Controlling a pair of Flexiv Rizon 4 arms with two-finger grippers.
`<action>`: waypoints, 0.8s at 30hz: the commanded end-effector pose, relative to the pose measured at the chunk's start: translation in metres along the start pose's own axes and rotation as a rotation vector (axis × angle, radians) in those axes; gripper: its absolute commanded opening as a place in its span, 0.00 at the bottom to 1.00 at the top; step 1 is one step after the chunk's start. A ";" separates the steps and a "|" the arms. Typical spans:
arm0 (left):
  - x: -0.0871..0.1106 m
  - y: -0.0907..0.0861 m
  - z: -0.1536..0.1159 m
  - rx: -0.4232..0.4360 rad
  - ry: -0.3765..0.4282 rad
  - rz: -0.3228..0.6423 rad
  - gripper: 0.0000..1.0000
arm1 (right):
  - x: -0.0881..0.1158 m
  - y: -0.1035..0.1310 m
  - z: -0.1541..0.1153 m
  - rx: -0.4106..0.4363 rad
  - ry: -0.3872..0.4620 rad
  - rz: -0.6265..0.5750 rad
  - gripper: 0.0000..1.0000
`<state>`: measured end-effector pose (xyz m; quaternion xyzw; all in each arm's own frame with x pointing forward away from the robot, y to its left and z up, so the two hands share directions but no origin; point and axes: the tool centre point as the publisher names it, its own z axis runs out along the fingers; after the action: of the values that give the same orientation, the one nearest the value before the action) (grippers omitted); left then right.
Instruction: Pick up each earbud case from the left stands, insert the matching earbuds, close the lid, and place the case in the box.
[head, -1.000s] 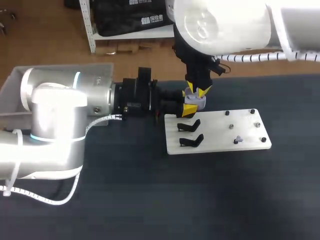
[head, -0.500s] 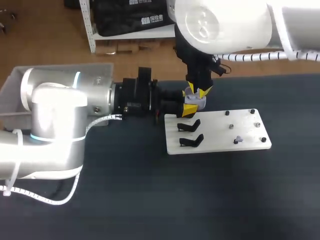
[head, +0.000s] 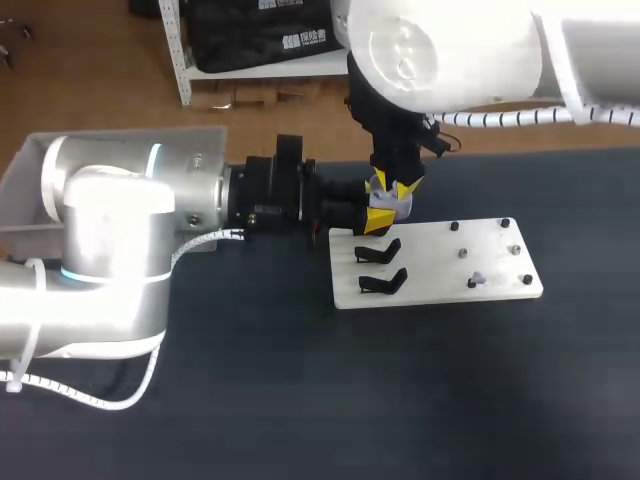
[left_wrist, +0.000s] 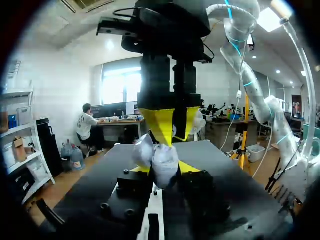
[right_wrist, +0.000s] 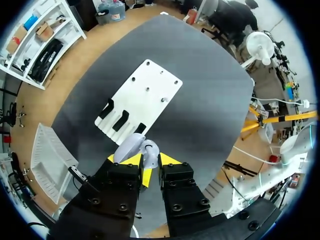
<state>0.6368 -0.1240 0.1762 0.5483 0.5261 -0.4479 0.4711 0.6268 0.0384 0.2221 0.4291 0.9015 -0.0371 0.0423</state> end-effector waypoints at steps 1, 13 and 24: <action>0.002 -0.001 0.000 -0.006 -0.009 0.005 0.00 | 0.001 -0.001 0.002 0.003 0.001 0.000 0.00; 0.002 -0.001 0.000 -0.006 -0.009 0.005 0.00 | 0.003 -0.001 0.009 0.016 0.018 0.003 0.00; 0.002 -0.001 0.000 -0.006 -0.009 0.005 0.00 | 0.006 -0.007 -0.001 -0.009 0.012 -0.002 0.40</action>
<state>0.6371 -0.1238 0.1762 0.5482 0.5260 -0.4479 0.4714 0.6247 0.0417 0.2199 0.4289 0.9021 -0.0352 0.0328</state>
